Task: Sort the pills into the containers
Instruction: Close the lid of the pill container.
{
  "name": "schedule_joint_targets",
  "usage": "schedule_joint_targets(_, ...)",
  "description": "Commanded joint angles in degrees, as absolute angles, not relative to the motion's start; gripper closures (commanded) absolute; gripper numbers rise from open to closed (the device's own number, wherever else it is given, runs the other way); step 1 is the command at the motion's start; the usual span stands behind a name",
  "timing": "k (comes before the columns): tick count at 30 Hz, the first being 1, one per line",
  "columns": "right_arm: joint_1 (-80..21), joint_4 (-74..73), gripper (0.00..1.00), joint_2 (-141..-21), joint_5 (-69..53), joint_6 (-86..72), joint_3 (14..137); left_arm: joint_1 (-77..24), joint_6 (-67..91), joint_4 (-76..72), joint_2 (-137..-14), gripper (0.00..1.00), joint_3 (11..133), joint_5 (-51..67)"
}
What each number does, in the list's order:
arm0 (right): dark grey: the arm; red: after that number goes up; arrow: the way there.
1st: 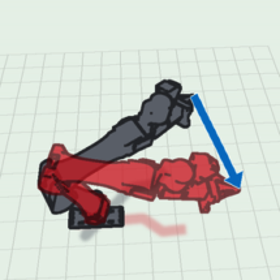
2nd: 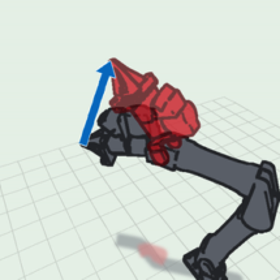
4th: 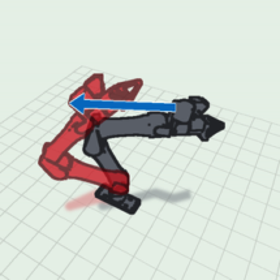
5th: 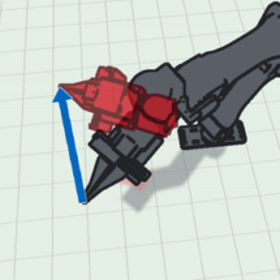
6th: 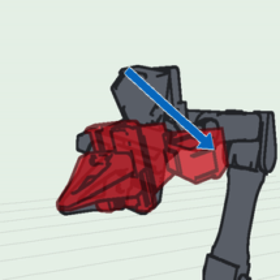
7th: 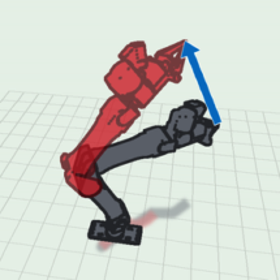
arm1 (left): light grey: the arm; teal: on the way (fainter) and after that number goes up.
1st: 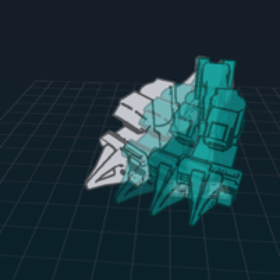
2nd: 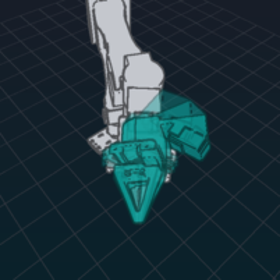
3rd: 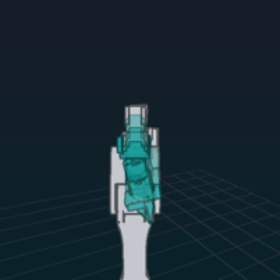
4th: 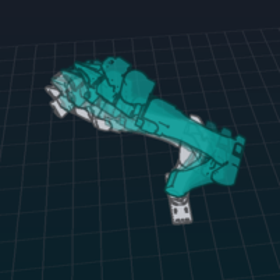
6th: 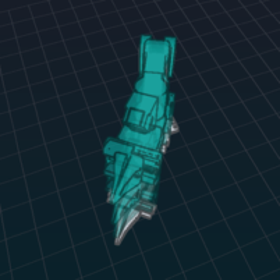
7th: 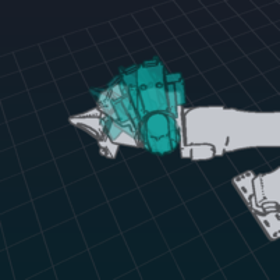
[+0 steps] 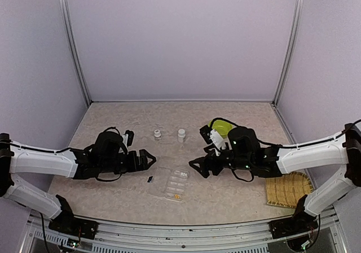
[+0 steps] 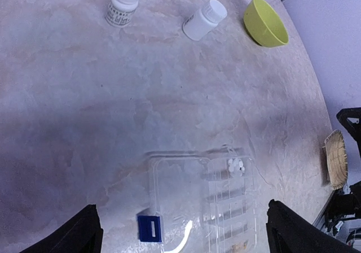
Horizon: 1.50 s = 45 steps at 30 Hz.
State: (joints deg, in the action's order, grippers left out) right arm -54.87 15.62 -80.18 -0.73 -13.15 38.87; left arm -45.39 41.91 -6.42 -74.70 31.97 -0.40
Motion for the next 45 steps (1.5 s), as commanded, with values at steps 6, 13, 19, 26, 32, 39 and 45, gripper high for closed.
schedule_joint_targets(6,-54.25,16.03,0.07,-90.54,-9.82,-17.71,44.75,-47.16,51.28,-14.19,-73.63,0.01,26.48,4.19)
schedule_joint_targets(13,-53.28,16.45,0.05,-94.43,-15.79,-21.78,45.42,-47.79,54.58,-17.52,-76.83,0.01,24.46,5.93)
schedule_joint_targets(19,-52.39,16.96,0.05,-97.60,-20.30,-23.72,46.34,-49.73,55.78,-12.93,-76.62,0.01,25.72,1.91)
schedule_joint_targets(26,-52.22,17.03,0.02,-101.20,-24.23,-24.74,47.87,-51.27,57.42,-10.18,-76.51,0.01,26.44,1.16)
schedule_joint_targets(32,-52.24,17.21,0.01,-103.01,-26.63,-25.07,48.45,-52.06,59.26,-12.56,-77.17,0.01,25.52,3.63)
schedule_joint_targets(39,-52.21,18.20,0.01,-103.45,-27.42,-25.49,48.26,-53.07,59.16,-14.41,-80.76,0.01,26.72,5.96)
schedule_joint_targets(45,-52.28,18.14,0.01,-103.70,-28.31,-25.53,48.55,-53.41,59.39,-16.03,-83.65,0.01,27.52,8.21)
